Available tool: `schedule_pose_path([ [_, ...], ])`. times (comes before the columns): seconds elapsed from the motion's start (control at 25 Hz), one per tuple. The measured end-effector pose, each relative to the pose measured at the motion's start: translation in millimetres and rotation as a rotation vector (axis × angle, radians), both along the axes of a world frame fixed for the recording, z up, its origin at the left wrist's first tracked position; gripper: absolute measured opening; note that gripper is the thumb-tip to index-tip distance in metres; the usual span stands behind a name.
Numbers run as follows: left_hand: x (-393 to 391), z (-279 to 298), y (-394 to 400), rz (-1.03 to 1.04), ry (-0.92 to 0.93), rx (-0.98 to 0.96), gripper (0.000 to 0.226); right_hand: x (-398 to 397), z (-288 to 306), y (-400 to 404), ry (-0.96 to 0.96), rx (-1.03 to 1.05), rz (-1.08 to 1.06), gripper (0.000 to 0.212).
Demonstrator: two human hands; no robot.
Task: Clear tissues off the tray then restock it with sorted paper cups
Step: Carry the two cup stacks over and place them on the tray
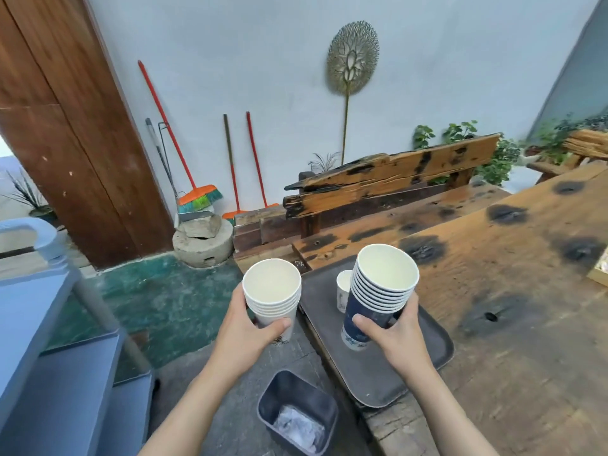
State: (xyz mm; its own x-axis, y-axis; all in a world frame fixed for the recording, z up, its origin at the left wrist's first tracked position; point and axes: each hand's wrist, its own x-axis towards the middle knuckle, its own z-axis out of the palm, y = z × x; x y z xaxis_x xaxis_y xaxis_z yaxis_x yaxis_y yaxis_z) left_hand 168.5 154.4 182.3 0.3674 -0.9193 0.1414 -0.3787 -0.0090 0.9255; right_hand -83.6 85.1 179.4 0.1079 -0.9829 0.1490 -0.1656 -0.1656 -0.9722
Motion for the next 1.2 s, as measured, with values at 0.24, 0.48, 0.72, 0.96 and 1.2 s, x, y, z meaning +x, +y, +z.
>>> schedule_pose_path([
  [0.24, -44.5, -1.5, -41.2, -0.087, -0.009, 0.009, 0.084, -56.7, -7.8, -20.0, -0.017, 0.023, -0.154, 0.09],
  [0.48, -53.8, -12.4, -98.3, -0.158, 0.016, 0.041, 0.091, -67.9, -17.8, -54.6, -0.023, 0.056, -0.231, 0.085],
  [0.72, -47.1, -26.0, -170.8, -0.26, 0.033, 0.067, 0.092, -63.3, -24.3, -100.9, 0.026, 0.098, -0.338, 0.084],
  [0.96, -57.8, -43.2, -226.8, -0.238, -0.024, 0.092, 0.091, -67.3, -37.3, -145.8, 0.044, 0.1, -0.375, 0.083],
  [1.2, -75.8, -61.8, -267.1, -0.182, 0.012, 0.139, 0.093, -83.3, -39.2, -218.3, -0.009, 0.093, -0.302, 0.084],
])
